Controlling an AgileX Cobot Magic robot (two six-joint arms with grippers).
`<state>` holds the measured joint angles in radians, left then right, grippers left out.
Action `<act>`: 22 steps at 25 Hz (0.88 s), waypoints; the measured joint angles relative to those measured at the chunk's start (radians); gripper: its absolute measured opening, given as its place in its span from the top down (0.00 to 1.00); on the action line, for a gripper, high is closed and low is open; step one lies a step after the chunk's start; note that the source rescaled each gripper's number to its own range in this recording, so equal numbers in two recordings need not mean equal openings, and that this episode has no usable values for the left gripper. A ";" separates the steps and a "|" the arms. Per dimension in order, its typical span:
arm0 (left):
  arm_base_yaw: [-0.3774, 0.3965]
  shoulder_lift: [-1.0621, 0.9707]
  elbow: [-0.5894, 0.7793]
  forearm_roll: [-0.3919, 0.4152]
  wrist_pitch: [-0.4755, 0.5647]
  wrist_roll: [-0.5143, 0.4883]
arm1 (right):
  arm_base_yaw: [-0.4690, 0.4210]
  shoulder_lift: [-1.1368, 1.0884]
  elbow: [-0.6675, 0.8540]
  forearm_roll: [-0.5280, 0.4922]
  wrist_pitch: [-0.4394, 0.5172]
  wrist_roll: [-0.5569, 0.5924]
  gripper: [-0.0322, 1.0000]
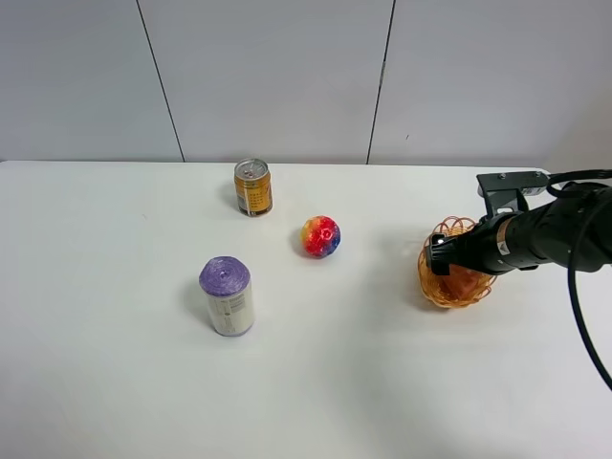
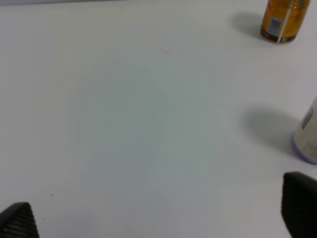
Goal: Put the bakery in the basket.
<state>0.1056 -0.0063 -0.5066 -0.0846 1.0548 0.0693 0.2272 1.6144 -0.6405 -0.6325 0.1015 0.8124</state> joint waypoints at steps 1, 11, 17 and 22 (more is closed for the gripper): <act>0.000 0.000 0.000 0.000 0.000 0.000 | 0.000 0.000 -0.007 0.000 0.000 0.000 0.02; 0.000 0.000 0.000 0.000 0.000 0.000 | 0.046 -0.222 -0.167 0.042 0.480 -0.117 0.00; 0.000 0.000 0.000 0.000 0.000 0.000 | 0.051 -0.458 -0.297 0.272 0.890 -0.434 0.00; 0.000 0.000 0.000 0.000 0.000 0.000 | 0.051 -0.614 -0.380 0.510 1.053 -0.559 0.00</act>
<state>0.1056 -0.0063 -0.5066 -0.0846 1.0548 0.0693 0.2786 1.0003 -1.0204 -0.1221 1.1546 0.2537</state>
